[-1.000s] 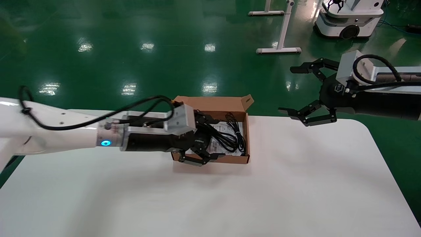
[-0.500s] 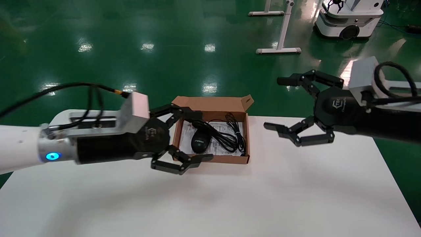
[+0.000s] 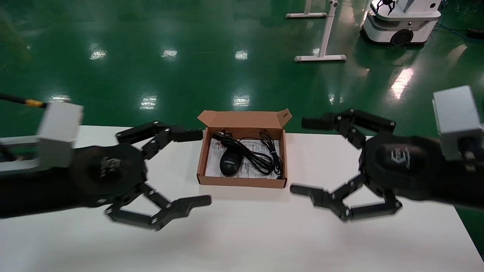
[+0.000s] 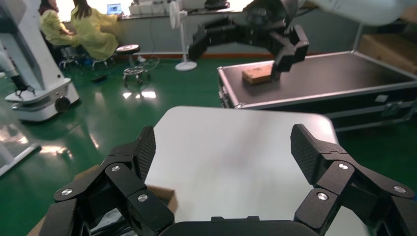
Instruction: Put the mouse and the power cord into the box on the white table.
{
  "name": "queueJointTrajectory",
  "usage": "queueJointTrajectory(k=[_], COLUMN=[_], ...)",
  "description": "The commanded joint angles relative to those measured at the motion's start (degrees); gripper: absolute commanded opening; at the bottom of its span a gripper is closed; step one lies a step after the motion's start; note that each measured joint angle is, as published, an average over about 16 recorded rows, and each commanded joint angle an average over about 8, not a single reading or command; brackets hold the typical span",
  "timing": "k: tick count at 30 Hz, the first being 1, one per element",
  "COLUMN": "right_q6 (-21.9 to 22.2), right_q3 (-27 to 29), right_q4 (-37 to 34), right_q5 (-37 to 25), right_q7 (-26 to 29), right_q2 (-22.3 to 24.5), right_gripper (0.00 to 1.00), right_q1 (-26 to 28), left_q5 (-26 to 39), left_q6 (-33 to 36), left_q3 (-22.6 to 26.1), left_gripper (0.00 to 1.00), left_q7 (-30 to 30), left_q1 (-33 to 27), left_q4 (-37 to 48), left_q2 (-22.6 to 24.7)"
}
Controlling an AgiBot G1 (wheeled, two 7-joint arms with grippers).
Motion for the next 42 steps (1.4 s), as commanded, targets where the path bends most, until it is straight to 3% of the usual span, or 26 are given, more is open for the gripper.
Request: queueJointTrajectory(k=[1, 11, 42], right_q6=[-0.2, -0.7, -0.5], right_q3=[1.0, 3.7, 2.8], right_q4=[2.7, 10.1, 7.5], right_q5=[1.4, 5.5, 4.1], right_q7=[2.0, 6.8, 5.5], right_q2=[0.7, 2.6, 2.0], right_gripper=[1.0, 1.0, 1.0], right_q1=[-1.9, -7.1, -5.3], left_q5=[-1.4, -4.0, -3.3], left_q6=[1.1, 3.1, 2.6], left_q3=[-1.9, -6.1, -4.8], left_gripper=[1.0, 1.0, 1.0], left_q7=[-1.4, -3.5, -3.3], left_q1=[1.5, 4.2, 3.6], left_q4=[-1.9, -6.0, -4.7], left_q2=[-1.6, -4.6, -3.8])
